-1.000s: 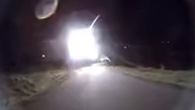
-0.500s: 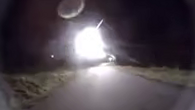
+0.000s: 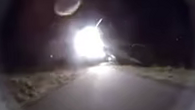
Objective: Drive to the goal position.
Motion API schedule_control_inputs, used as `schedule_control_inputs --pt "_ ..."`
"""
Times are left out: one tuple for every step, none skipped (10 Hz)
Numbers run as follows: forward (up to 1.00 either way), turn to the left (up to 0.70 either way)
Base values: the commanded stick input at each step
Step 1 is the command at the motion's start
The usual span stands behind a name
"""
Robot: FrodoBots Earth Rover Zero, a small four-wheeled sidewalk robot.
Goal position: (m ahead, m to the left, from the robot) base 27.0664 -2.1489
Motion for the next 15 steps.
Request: schedule_control_inputs --pt "1.0 0.0" --pt "1.0 0.0" --pt "1.0 0.0" --pt "1.0 0.0" --pt "1.0 0.0" --pt "1.0 0.0" --pt "1.0 0.0" --pt "1.0 0.0" --pt "1.0 0.0" --pt "1.0 0.0" --pt "1.0 0.0" --pt "1.0 0.0" --pt "1.0 0.0" --pt "1.0 0.0" --pt "1.0 0.0"
